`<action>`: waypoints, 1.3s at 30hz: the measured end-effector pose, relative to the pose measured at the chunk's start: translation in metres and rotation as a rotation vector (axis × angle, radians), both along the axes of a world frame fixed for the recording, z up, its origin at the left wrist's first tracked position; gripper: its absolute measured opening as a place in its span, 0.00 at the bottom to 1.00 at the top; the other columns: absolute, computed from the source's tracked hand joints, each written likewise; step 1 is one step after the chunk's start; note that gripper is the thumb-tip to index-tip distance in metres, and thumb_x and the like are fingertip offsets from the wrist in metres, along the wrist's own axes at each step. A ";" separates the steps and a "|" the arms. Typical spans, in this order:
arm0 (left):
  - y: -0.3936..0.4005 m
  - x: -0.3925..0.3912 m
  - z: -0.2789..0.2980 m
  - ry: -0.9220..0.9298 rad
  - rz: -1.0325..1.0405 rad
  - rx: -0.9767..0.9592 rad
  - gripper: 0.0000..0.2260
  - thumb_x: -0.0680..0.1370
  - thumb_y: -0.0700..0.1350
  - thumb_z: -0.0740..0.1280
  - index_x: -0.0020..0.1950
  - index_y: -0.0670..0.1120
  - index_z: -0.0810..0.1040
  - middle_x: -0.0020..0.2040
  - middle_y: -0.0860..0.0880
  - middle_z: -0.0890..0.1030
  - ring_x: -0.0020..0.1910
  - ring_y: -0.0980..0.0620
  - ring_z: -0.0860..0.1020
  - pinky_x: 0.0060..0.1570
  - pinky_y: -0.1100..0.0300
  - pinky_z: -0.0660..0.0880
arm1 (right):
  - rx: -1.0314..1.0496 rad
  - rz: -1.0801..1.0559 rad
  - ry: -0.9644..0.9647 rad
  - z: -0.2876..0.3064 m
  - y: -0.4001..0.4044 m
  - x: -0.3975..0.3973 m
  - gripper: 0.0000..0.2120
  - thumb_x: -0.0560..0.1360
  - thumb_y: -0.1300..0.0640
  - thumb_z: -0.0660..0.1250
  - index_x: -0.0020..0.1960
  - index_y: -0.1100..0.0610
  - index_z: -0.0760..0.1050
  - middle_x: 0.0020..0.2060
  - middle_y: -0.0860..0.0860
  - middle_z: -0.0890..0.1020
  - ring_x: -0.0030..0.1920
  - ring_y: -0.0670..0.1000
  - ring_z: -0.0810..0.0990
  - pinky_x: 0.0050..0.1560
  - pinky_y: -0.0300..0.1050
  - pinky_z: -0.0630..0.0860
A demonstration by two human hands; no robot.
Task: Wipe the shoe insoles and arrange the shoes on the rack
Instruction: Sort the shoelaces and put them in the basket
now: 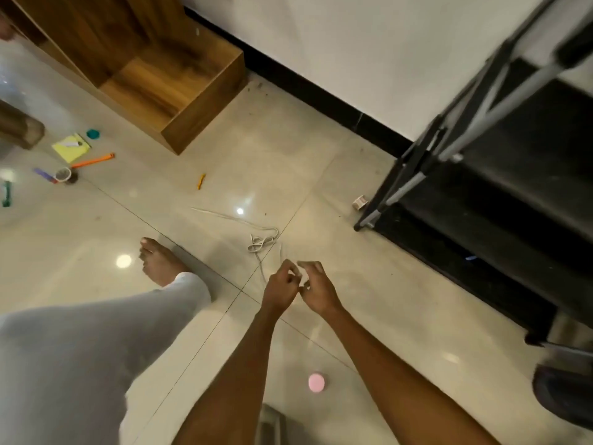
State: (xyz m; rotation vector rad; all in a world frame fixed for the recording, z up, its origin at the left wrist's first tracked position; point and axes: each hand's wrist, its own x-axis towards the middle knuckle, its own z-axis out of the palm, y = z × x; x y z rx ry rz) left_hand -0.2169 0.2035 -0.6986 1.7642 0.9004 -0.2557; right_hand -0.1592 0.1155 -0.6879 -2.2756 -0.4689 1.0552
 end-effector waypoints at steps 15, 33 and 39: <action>-0.049 0.018 0.358 -0.412 -0.268 0.017 0.19 0.82 0.52 0.57 0.32 0.48 0.71 0.25 0.52 0.71 0.26 0.55 0.67 0.30 0.62 0.65 | 0.328 -0.259 -0.471 0.350 -0.104 -0.021 0.09 0.77 0.55 0.64 0.47 0.59 0.81 0.39 0.50 0.84 0.40 0.48 0.81 0.45 0.43 0.75; -0.172 -0.010 0.552 -0.405 -0.800 0.146 0.06 0.79 0.41 0.56 0.44 0.45 0.71 0.29 0.51 0.64 0.26 0.56 0.58 0.26 0.65 0.57 | 0.220 -0.485 -0.761 0.515 -0.243 -0.021 0.11 0.74 0.65 0.62 0.54 0.63 0.80 0.51 0.60 0.82 0.48 0.58 0.81 0.52 0.53 0.79; -0.211 0.013 0.556 -0.457 -0.845 0.267 0.12 0.80 0.40 0.54 0.38 0.47 0.69 0.31 0.47 0.66 0.28 0.54 0.62 0.29 0.62 0.61 | 0.344 -0.211 -0.717 0.535 -0.264 -0.023 0.17 0.73 0.66 0.66 0.62 0.58 0.74 0.49 0.54 0.79 0.42 0.48 0.78 0.43 0.40 0.77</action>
